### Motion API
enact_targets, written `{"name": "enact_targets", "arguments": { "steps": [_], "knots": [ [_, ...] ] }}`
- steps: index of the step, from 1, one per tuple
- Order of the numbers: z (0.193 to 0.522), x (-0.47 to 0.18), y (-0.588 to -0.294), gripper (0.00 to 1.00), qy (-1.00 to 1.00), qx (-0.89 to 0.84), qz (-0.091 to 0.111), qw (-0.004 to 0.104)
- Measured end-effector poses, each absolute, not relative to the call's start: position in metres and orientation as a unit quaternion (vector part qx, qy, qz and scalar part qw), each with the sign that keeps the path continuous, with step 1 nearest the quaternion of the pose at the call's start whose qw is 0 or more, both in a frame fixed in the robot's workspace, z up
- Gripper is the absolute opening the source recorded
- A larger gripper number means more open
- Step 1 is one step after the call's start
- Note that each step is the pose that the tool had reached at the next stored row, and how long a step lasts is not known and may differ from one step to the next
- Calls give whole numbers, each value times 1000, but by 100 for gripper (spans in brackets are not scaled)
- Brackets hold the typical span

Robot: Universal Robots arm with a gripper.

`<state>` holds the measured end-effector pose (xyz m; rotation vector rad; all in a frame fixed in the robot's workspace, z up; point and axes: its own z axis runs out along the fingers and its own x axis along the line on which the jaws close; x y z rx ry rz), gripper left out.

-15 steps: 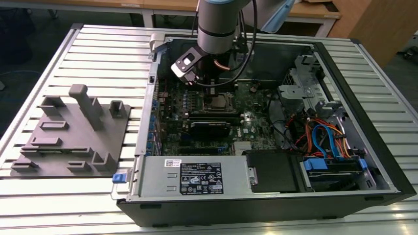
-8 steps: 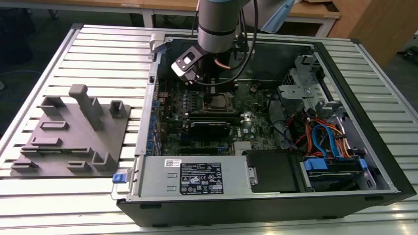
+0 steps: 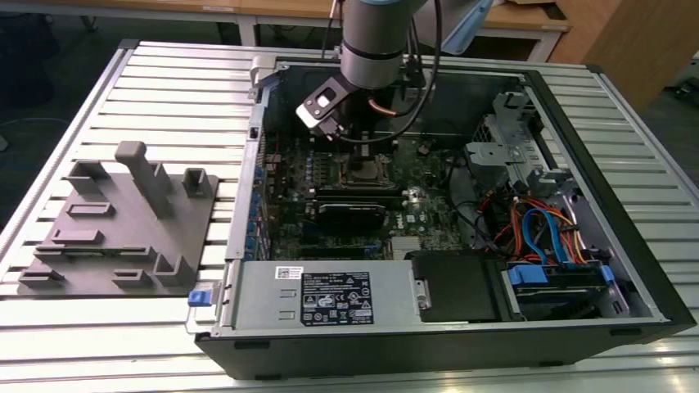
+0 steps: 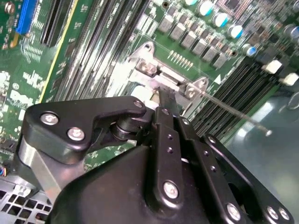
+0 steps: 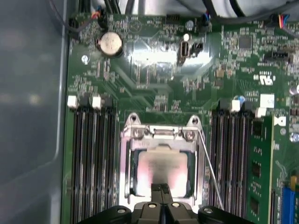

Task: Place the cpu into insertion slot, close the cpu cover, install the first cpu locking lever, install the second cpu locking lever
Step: 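Close the cpu cover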

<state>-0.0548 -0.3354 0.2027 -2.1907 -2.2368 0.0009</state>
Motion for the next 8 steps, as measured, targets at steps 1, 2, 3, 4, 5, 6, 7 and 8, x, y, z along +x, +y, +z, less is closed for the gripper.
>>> {"name": "enact_targets", "arguments": {
  "steps": [1, 2, 3, 4, 5, 6, 7, 8],
  "knots": [
    [203, -52, -335, 10, -714, -700, 0, 5],
    [203, -50, -335, 10, -714, -700, 0, 5],
    [203, -47, -335, 10, -714, -700, 0, 5],
    [203, -45, -335, 10, -714, -700, 0, 5],
    [203, -41, -335, 10, -714, -700, 0, 5],
    [203, -41, -335, 10, -714, -700, 0, 5],
    [203, -41, -335, 10, -715, -699, 0, 5],
    [203, -41, -335, 10, -717, -697, 0, 5]
  ]
}}
